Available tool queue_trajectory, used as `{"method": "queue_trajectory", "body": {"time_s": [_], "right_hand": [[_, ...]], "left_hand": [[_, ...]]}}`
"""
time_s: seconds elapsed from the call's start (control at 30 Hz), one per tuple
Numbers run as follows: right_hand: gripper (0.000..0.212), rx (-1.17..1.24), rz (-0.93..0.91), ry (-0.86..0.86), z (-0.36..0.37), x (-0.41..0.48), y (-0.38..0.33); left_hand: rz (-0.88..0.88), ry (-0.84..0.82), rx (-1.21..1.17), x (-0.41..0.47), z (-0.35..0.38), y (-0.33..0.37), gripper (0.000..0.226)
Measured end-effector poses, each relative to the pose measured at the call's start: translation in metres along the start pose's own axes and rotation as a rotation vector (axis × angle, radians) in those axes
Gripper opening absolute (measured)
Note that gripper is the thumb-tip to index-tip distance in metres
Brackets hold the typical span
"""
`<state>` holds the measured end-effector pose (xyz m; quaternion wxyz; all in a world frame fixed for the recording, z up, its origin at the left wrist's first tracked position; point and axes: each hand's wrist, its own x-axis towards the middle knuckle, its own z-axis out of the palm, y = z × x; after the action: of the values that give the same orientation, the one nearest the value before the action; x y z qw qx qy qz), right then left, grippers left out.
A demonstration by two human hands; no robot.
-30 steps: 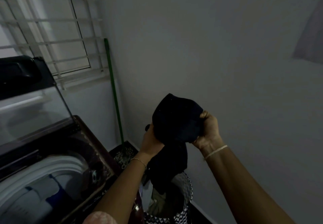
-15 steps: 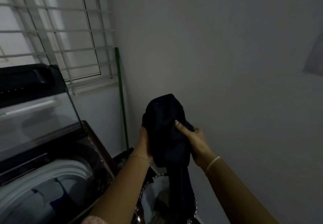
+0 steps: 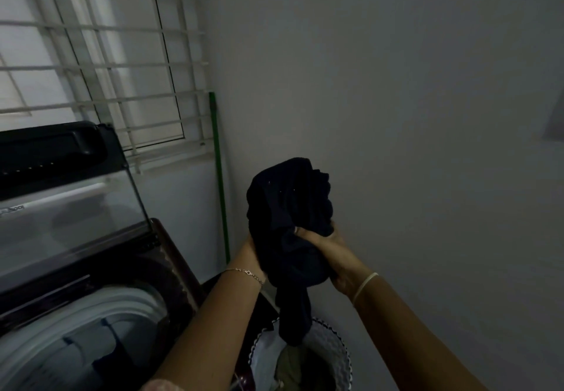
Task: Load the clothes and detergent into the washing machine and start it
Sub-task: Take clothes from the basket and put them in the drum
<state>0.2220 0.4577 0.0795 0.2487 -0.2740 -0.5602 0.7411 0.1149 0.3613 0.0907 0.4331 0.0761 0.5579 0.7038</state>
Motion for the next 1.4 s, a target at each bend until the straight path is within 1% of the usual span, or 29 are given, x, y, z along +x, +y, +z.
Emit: {"method": "queue_trajectory", "body": {"time_s": [0.03, 0.1, 0.17, 0.2, 0.23, 0.27, 0.33, 0.37, 0.43, 0.5, 0.53, 0.57, 0.6, 0.63, 0.67, 0.7, 0.73, 0.77, 0.8, 0.83, 0.87, 0.97, 1.07, 1.17, 1.27, 1.3, 1.33, 1.37, 1.4], "right_hand": [[0.089, 0.005, 0.003, 0.034, 0.0, 0.003, 0.001], [0.07, 0.03, -0.019, 0.099, 0.001, 0.009, 0.002], [0.059, 0.057, -0.053, 0.142, 0.004, 0.013, 0.002], [0.055, 0.069, -0.063, 0.166, 0.006, 0.014, 0.002], [0.053, 0.071, -0.066, 0.194, 0.008, 0.016, 0.001], [0.051, 0.066, -0.065, 0.223, 0.01, 0.016, 0.0], [0.05, 0.041, -0.077, 0.303, 0.009, 0.02, -0.004], [0.053, 0.024, -0.09, 0.342, 0.007, 0.023, -0.005], [0.058, -0.024, -0.108, 0.404, 0.001, 0.027, -0.006], [0.058, -0.125, -0.134, 0.448, -0.003, 0.028, -0.005], [0.057, -0.177, -0.155, 0.463, -0.003, 0.028, -0.005], [0.057, -0.228, -0.181, 0.478, -0.003, 0.028, -0.005], [0.058, -0.288, -0.215, 0.497, -0.001, 0.026, -0.005], [0.06, -0.359, -0.25, 0.515, 0.001, 0.024, -0.005], [0.062, -0.438, -0.285, 0.529, 0.003, 0.022, -0.006], [0.06, -0.522, -0.322, 0.542, 0.005, 0.019, -0.007], [0.058, -0.612, -0.368, 0.559, 0.008, 0.016, -0.008], [0.056, -0.702, -0.422, 0.578, 0.01, 0.013, -0.01], [0.055, -0.783, -0.478, 0.597, 0.013, 0.01, -0.011], [0.056, -0.857, -0.537, 0.608, 0.016, 0.008, -0.013], [0.059, -0.934, -0.597, 0.604, 0.018, 0.008, -0.012], [0.072, -1.206, -0.774, 0.532, 0.022, 0.01, -0.005], [0.08, -1.329, -0.904, 0.415, 0.026, 0.003, -0.007], [0.076, -1.327, -1.003, 0.273, 0.034, -0.003, -0.012], [0.075, -1.244, -0.98, 0.132, 0.039, -0.004, -0.019], [0.071, -1.161, -0.95, 0.084, 0.04, -0.004, -0.021], [0.064, -1.014, -0.908, 0.044, 0.042, -0.005, -0.023], [0.054, -0.821, -0.865, 0.026, 0.045, -0.006, -0.026], [0.044, -0.647, -0.831, 0.043, 0.045, -0.005, -0.029]], "left_hand": [[-0.042, 0.037, 0.031, 0.005, 0.004, 0.005, 0.036], [-0.082, 0.052, 0.017, 0.006, 0.009, 0.019, 0.036], [-0.067, 0.012, -0.088, 0.004, 0.011, 0.033, 0.032], [-0.055, -0.027, -0.106, 0.002, 0.009, 0.036, 0.028], [-0.035, -0.036, -0.067, 0.002, 0.004, 0.037, 0.022], [0.013, -0.017, 0.02, 0.005, -0.003, 0.034, 0.018], [0.178, 0.106, 0.186, 0.017, -0.016, 0.027, 0.039], [0.26, 0.164, 0.206, 0.018, -0.018, 0.025, 0.047], [0.444, 0.255, 0.175, 0.013, -0.019, 0.02, 0.048], [0.624, 0.28, 0.177, 0.001, -0.013, 0.013, 0.039], [0.699, 0.254, 0.21, -0.006, -0.006, 0.011, 0.037], [0.742, 0.192, 0.26, -0.013, 0.001, 0.009, 0.037], [0.724, 0.101, 0.297, -0.02, 0.009, 0.006, 0.043], [0.633, -0.015, 0.319, -0.026, 0.016, 0.004, 0.055], [0.486, -0.133, 0.309, -0.031, 0.022, 0.002, 0.069], [0.329, -0.226, 0.275, -0.034, 0.026, 0.0, 0.077], [0.201, -0.294, 0.218, -0.035, 0.028, -0.002, 0.078], [0.121, -0.339, 0.151, -0.035, 0.029, -0.001, 0.071], [0.083, -0.352, 0.082, -0.033, 0.029, 0.001, 0.061], [0.053, -0.34, 0.013, -0.03, 0.028, 0.005, 0.055], [0.024, -0.315, -0.058, -0.026, 0.027, 0.01, 0.058], [-0.078, -0.281, -0.241, -0.012, 0.017, 0.021, 0.078], [-0.099, -0.219, -0.338, -0.004, 0.009, 0.019, 0.082], [-0.074, -0.257, -0.488, -0.003, 0.005, 0.017, 0.069], [-0.017, -0.2, -0.57, 0.001, 0.001, 0.016, 0.058], [-0.01, -0.184, -0.594, 0.004, -0.001, 0.015, 0.056], [-0.01, -0.174, -0.612, 0.005, -0.004, 0.014, 0.055], [-0.013, -0.167, -0.626, 0.007, -0.007, 0.013, 0.054], [-0.013, -0.16, -0.636, 0.008, -0.009, 0.012, 0.053]]}}
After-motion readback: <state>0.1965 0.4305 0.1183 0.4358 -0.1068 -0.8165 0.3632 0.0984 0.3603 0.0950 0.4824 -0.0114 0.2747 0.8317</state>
